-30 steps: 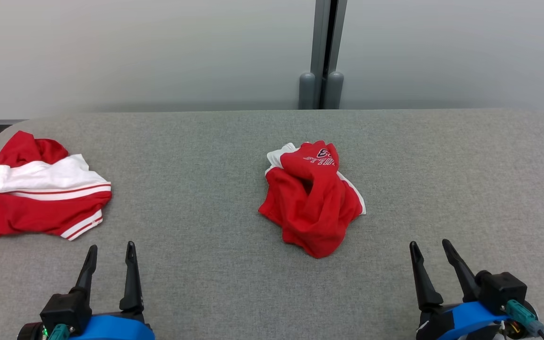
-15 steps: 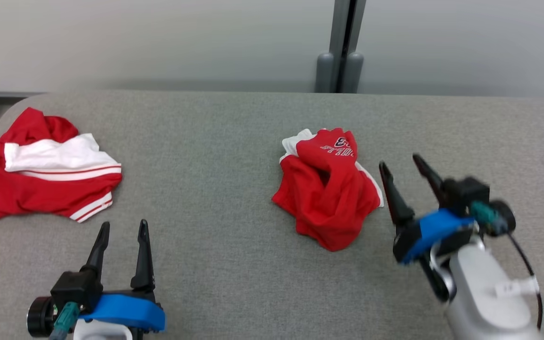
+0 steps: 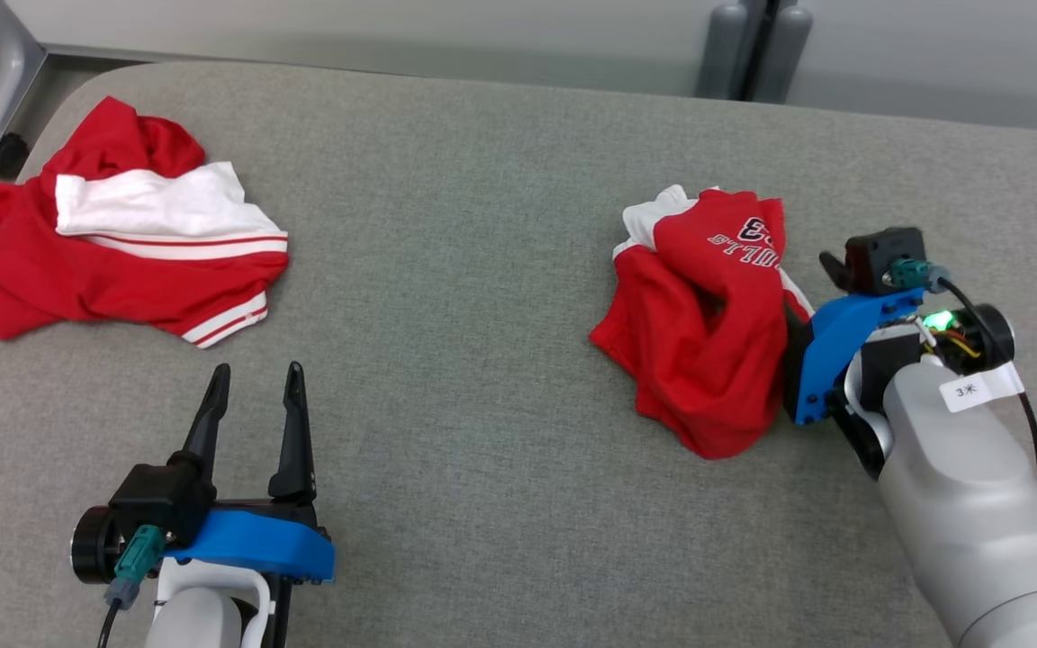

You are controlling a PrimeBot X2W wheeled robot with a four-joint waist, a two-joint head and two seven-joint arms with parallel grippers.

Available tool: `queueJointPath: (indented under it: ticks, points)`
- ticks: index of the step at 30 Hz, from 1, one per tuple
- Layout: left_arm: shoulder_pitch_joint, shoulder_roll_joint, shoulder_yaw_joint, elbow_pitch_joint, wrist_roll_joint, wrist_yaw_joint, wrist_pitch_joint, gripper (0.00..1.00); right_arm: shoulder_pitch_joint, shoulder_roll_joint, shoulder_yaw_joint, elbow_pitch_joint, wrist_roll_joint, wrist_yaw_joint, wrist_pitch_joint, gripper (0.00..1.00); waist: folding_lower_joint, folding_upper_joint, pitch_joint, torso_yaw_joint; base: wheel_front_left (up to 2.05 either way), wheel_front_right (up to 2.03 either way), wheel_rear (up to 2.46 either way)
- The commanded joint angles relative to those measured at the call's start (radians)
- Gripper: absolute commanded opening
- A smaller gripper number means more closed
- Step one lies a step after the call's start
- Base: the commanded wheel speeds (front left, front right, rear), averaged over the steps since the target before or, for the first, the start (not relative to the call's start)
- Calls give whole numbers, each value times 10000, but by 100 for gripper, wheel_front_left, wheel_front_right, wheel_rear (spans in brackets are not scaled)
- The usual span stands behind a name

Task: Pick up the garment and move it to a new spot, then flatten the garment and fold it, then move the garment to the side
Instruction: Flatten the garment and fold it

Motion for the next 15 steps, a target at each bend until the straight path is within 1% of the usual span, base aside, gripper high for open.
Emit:
queueJointPath:
  ticks: [1, 4, 8, 9, 10, 11, 13, 15]
  points:
    - [-170, -25, -48, -12, -41, -65, -30, 100, -190, 6, 61, 246, -61, 5, -31, 100, -2, -2, 117, 112, 0, 0, 0]
    - [-244, -26, -90, 35, -105, -66, -30, 100, -296, 94, 120, 1041, 9, 3, 168, 100, -2, -2, 174, 188, 0, 0, 0]
    - [-293, -27, -179, 87, -189, -67, -30, 100, -233, 242, 332, 1731, 82, 5, 323, 100, -2, -2, 198, 223, 0, 0, 0]
    - [-340, -28, -179, 101, -213, -67, -30, 100, -99, 393, 432, 1983, 225, 9, 638, 66, -2, -2, 189, 198, 0, 0, 0]
    - [-347, -28, -156, 106, -215, -66, -30, 100, -77, 437, 490, 2046, 274, 15, 673, 15, -2, -2, 179, 166, 0, 0, 0]
    - [-336, -30, -118, 106, -212, -61, -29, 100, -82, 457, 502, 2076, 377, 14, 620, 0, -2, -2, 163, 123, 0, 0, 0]
    - [-289, -29, -41, 121, -200, -49, -30, 100, -100, 433, 536, 2106, 515, 0, 450, 0, -2, -2, 102, 16, 0, 0, 0]
    - [-228, -24, -5, 146, -159, -50, -29, 100, -144, 222, 535, 2035, 616, -6, 8, 0, -2, -2, 3, -92, 0, 0, 0]
